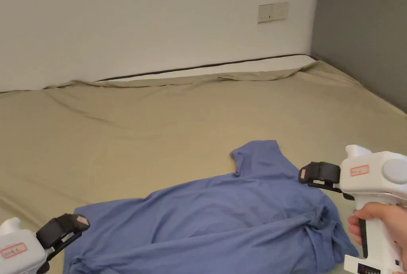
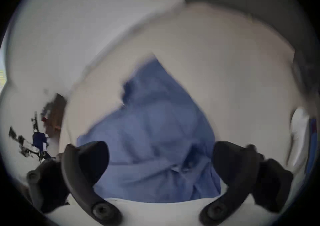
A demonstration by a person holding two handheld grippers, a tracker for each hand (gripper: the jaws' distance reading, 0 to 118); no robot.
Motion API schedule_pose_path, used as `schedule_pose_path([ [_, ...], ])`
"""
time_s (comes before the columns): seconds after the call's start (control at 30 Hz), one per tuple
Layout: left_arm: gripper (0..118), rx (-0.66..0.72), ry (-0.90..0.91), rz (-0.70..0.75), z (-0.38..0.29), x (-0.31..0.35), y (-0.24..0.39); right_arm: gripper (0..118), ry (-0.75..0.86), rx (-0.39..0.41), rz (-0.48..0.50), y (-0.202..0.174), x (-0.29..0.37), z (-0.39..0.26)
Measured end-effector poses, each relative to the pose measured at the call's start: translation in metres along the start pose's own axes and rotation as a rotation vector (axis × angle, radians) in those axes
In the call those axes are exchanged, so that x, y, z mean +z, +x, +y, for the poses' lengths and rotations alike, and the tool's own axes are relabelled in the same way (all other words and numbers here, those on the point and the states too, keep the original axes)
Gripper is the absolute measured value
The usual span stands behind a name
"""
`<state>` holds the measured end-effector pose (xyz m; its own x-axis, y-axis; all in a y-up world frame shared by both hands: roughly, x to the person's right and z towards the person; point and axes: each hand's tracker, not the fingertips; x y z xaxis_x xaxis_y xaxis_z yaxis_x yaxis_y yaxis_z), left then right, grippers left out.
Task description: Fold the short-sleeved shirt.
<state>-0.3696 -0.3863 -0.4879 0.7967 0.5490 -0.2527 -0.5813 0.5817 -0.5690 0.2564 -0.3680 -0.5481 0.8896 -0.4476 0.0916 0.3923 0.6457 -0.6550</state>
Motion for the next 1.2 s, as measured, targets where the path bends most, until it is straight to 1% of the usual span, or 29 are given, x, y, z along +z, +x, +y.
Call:
schedule_pose_path([
  [0.07, 118, -0.103, 0.078, -0.067, 0.006, 0.05, 0.017, 118, 0.088, 0.093, 0.061, -0.021, 0.055, 0.001],
  [0.13, 118, -0.231, 0.107, -0.096, -0.004, 0.096, 0.029, 118, 0.164, 0.18, 0.072, -0.046, 0.108, -0.022],
  [0.2, 118, -0.341, 0.079, -0.038, -0.025, 0.125, 0.033, 118, 0.197, 0.269, 0.076, -0.058, 0.148, -0.054],
  [0.23, 118, -0.368, 0.087, -0.005, -0.039, 0.135, 0.032, 116, 0.216, 0.314, 0.079, -0.063, 0.161, -0.071],
  [0.27, 118, -0.393, 0.089, 0.021, -0.054, 0.143, 0.03, 110, 0.231, 0.358, 0.043, -0.069, 0.17, -0.098],
  [0.3, 106, -0.402, 0.07, 0.042, -0.069, 0.143, 0.027, 78, 0.264, 0.41, 0.002, -0.074, 0.18, -0.123],
  [0.33, 74, -0.402, 0.011, 0.059, -0.083, 0.144, 0.024, 34, 0.272, 0.443, -0.041, -0.078, 0.184, -0.145],
  [0.37, 23, -0.382, -0.029, 0.08, -0.093, 0.142, 0.018, 4, 0.251, 0.446, -0.054, -0.08, 0.186, -0.161],
  [0.4, 0, -0.363, -0.062, 0.109, -0.103, 0.137, 0.013, 4, 0.227, 0.423, -0.039, -0.081, 0.184, -0.175],
  [0.43, 0, -0.365, -0.065, 0.124, -0.112, 0.13, 0.003, 4, 0.182, 0.383, 0.026, -0.08, 0.185, -0.182],
  [0.47, 0, -0.363, -0.105, 0.114, -0.116, 0.121, -0.005, 4, 0.145, 0.358, 0.092, -0.079, 0.185, -0.187],
  [0.5, 0, -0.363, -0.14, 0.126, -0.118, 0.114, -0.009, 4, 0.128, 0.368, 0.101, -0.081, 0.184, -0.187],
  [0.53, 0, -0.359, -0.154, 0.155, -0.117, 0.105, -0.013, 4, 0.128, 0.401, 0.077, -0.084, 0.181, -0.184],
  [0.6, 0, -0.408, -0.153, 0.224, -0.111, 0.079, -0.016, 4, 0.123, 0.485, 0.063, -0.091, 0.179, -0.18],
  [0.63, 25, -0.429, -0.159, 0.263, -0.107, 0.064, -0.02, 4, 0.123, 0.509, 0.066, -0.094, 0.178, -0.177],
  [0.67, 83, -0.447, -0.119, 0.304, -0.105, 0.05, -0.023, 4, 0.127, 0.511, 0.067, -0.098, 0.175, -0.173],
  [0.7, 117, -0.468, -0.134, 0.338, -0.102, 0.035, -0.021, 4, 0.129, 0.511, 0.069, -0.101, 0.174, -0.171],
  [0.73, 116, -0.501, -0.207, 0.374, -0.101, 0.019, -0.024, 4, 0.128, 0.51, 0.074, -0.103, 0.172, -0.169],
  [0.87, 116, -0.632, -0.251, 0.491, -0.109, -0.037, -0.031, 4, 0.112, 0.486, 0.106, -0.107, 0.164, -0.169],
  [0.9, 116, -0.639, -0.268, 0.48, -0.111, -0.048, -0.033, 4, 0.104, 0.485, 0.105, -0.108, 0.162, -0.169],
  [0.97, 116, -0.637, -0.364, 0.482, -0.114, -0.066, -0.034, 4, 0.083, 0.482, 0.096, -0.105, 0.16, -0.171],
  [1.0, 116, -0.636, -0.357, 0.482, -0.114, -0.071, -0.033, 4, 0.077, 0.483, 0.092, -0.103, 0.158, -0.171],
  [1.07, 114, -0.551, -0.307, 0.47, -0.105, -0.062, -0.031, 4, 0.06, 0.494, 0.065, -0.098, 0.155, -0.17],
  [1.1, 94, -0.522, -0.283, 0.418, -0.101, -0.056, -0.031, 4, 0.05, 0.503, 0.039, -0.094, 0.152, -0.168],
  [1.13, 48, -0.479, -0.285, 0.329, -0.099, -0.052, -0.028, 4, 0.039, 0.511, -0.002, -0.089, 0.149, -0.165],
  [1.17, 4, -0.452, -0.276, 0.307, -0.099, -0.05, -0.025, 4, 0.024, 0.509, -0.038, -0.084, 0.145, -0.162],
  [1.2, 4, -0.443, -0.262, 0.301, -0.098, -0.046, -0.022, 4, 0.014, 0.5, -0.066, -0.064, 0.136, -0.164],
])
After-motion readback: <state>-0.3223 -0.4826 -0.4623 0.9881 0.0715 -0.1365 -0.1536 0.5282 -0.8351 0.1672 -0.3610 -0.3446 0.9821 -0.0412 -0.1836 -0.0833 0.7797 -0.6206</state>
